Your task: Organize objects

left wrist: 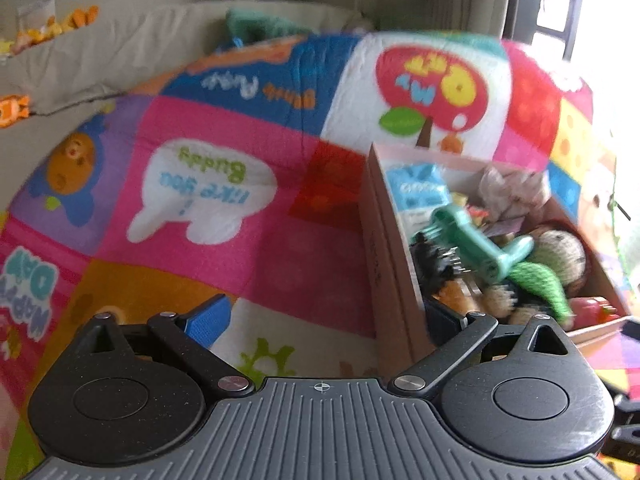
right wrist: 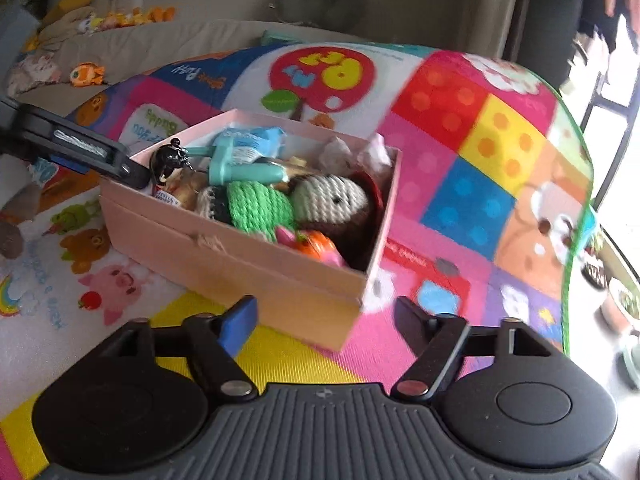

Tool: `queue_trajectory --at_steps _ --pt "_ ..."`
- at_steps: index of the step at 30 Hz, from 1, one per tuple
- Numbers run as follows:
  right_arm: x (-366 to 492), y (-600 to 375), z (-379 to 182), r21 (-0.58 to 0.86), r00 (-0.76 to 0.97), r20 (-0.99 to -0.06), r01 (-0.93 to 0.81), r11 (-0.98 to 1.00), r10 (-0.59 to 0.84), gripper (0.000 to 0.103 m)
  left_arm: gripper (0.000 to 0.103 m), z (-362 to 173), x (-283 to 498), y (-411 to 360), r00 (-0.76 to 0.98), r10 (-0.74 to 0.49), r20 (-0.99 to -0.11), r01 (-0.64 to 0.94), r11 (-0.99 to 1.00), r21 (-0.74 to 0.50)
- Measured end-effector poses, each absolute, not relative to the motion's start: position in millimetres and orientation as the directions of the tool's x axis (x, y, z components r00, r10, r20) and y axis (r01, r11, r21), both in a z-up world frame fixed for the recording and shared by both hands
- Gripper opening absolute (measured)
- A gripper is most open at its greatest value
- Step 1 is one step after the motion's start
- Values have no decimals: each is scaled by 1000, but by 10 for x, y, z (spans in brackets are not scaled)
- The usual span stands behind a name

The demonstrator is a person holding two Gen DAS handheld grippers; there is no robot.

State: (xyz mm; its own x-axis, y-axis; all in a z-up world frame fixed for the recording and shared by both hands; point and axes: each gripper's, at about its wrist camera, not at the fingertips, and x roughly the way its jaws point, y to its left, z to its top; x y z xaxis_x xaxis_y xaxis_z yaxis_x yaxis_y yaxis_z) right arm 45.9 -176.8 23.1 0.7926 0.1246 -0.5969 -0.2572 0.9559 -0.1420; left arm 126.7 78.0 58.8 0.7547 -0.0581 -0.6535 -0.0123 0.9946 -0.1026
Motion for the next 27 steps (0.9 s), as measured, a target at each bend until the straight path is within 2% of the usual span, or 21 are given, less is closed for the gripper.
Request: queue_trajectory --at_steps 3,5,8,11,13,14,20,23,27 --pt "171 -1906 257 -107 803 -587 -200 974 100 103 101 735 816 694 780 -84 -620 10 993 -121" --pt "-25 -1990 239 -76 805 -586 -165 983 89 103 101 721 475 562 780 -105 -617 35 992 -125" --pt "-197 -2039 106 -24 769 -631 -157 987 107 103 101 505 57 304 772 -107 -626 48 993 -111" --pt "-221 -2014 -61 -27 742 -665 -133 991 82 103 102 183 -47 65 742 -77 -666 25 996 -87" --pt "-176 -2062 -56 0 731 -679 -86 996 63 103 101 140 -94 -97 787 13 -617 8 999 31" --pt "-174 -2083 -63 17 733 -677 -74 997 65 103 101 139 -70 -160 783 38 -621 4 998 66" --pt "-122 -2038 -58 2 732 -680 -56 998 42 103 102 140 74 -182 770 59 -635 -52 998 30" --pt "-79 -2035 -109 -16 772 -634 -64 998 39 103 102 122 86 -174 769 54 -637 -52 998 21" --pt "-15 -2042 -115 0 779 -626 -48 999 37 103 102 115 87 -172 769 53 -637 -53 998 19"
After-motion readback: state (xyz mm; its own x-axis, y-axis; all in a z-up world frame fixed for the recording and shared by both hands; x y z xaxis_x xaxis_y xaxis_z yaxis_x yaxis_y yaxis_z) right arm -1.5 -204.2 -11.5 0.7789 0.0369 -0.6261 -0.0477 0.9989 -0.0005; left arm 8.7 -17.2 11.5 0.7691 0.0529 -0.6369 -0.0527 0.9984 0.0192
